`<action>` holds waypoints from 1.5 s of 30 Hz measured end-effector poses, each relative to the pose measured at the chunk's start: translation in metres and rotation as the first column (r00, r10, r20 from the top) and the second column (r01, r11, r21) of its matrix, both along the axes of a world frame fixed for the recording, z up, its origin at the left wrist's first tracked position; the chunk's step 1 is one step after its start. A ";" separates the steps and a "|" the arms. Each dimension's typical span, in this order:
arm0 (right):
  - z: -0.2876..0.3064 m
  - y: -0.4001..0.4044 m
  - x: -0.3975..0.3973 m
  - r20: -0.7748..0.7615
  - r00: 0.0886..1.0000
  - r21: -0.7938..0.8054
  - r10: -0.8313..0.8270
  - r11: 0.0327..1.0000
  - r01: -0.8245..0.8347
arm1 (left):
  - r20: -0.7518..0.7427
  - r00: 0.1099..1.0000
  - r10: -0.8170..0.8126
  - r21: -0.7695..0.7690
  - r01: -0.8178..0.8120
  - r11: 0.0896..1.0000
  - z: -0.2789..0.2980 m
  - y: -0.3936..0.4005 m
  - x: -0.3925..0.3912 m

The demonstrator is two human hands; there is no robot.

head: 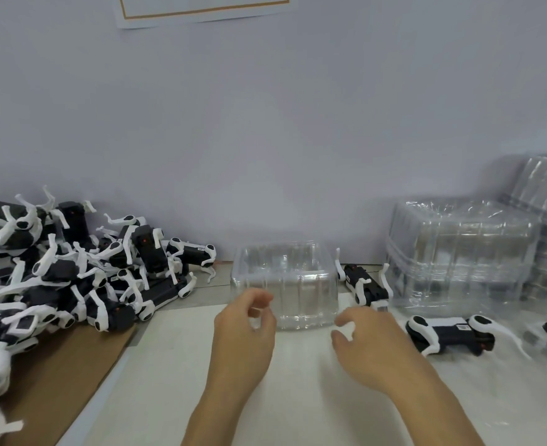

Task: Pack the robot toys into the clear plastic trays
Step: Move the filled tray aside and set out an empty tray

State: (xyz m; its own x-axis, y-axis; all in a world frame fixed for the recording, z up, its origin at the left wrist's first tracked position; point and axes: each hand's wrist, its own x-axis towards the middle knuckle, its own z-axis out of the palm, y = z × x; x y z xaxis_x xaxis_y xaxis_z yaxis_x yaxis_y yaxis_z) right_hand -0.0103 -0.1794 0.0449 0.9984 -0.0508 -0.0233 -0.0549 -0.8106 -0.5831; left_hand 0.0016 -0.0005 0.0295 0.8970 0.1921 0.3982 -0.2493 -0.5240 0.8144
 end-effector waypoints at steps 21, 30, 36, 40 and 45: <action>-0.024 -0.029 0.013 0.076 0.954 0.294 -0.292 0.920 0.258 | -0.181 0.975 -0.129 0.643 0.217 0.734 0.050 -0.011 0.083; -0.016 0.003 0.013 0.093 0.995 0.729 -0.039 0.684 -0.041 | -0.013 0.994 -0.105 -0.003 0.105 0.994 0.066 -0.008 0.039; -0.014 0.013 0.010 0.181 0.979 0.817 -0.093 0.569 -0.097 | 0.053 0.998 -0.038 -0.198 0.048 0.979 0.050 -0.017 0.010; -0.014 0.013 0.010 0.167 0.979 0.826 -0.113 0.559 -0.076 | 0.042 0.998 -0.036 -0.240 0.045 0.970 0.050 -0.014 0.010; -0.017 0.015 0.012 0.126 0.978 0.816 -0.164 0.579 -0.008 | 0.038 0.999 -0.006 -0.276 0.017 0.961 0.051 -0.009 0.012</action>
State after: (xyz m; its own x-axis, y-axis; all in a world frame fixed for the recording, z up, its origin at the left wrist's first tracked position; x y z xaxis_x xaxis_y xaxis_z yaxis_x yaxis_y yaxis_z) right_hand 0.0018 -0.1646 0.0282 0.9821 -0.1744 0.0711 0.0732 0.0059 -0.9973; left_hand 0.0131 -0.0096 0.0808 0.8857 0.2890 0.3634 -0.2861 -0.2768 0.9174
